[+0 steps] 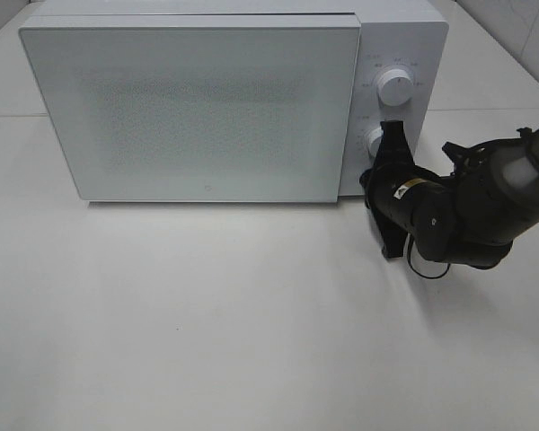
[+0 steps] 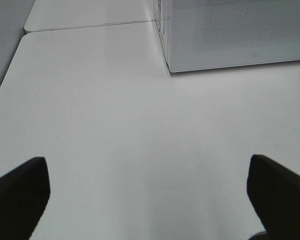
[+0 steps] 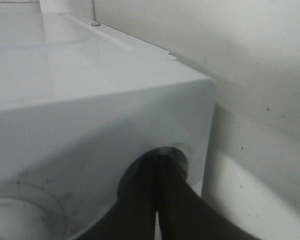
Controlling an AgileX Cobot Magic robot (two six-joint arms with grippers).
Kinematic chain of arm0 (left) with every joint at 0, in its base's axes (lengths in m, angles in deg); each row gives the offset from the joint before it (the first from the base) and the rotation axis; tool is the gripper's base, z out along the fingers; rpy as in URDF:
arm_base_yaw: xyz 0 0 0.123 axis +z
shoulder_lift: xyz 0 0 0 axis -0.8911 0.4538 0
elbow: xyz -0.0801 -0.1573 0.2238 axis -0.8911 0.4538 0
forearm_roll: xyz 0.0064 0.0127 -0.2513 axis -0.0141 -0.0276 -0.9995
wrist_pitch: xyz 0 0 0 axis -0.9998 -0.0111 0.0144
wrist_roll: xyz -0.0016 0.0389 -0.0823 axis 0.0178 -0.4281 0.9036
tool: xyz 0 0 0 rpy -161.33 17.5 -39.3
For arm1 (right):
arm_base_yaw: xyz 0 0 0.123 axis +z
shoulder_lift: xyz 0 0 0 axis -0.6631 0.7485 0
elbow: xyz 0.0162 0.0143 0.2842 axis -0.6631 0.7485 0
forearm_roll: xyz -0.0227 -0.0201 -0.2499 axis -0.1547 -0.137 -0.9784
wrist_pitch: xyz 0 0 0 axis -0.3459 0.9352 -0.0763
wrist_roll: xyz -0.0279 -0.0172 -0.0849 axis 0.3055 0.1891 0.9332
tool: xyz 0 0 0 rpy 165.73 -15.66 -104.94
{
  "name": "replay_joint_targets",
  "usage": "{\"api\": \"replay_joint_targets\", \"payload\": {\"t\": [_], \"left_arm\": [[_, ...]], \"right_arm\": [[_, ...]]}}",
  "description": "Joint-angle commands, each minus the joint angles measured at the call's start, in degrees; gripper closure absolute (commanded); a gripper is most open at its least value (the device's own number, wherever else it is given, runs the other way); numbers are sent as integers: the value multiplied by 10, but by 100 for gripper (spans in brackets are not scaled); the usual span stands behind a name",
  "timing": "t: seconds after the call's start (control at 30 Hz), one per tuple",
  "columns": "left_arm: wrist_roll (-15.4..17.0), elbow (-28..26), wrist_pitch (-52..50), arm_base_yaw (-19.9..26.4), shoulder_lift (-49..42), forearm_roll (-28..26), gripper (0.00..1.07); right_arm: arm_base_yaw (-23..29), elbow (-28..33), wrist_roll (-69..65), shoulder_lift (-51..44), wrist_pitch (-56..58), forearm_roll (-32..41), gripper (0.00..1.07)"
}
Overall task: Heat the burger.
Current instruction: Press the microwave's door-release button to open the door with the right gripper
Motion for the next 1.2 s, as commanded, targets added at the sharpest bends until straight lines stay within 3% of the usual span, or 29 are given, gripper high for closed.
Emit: {"api": "replay_joint_targets", "payload": {"t": [0.03,0.4,1.2], "left_arm": [[3,0,-9,-2,-11,-5,2],[3,0,-9,-2,-11,-5,2],[3,0,-9,-2,-11,-5,2]], "right_arm": [[-18,-47,14,-7,-98,-16,107],[-18,-46,-16,-10,-77,-28,107],[-17,17,-44,-29,-56,-53,107]]}}
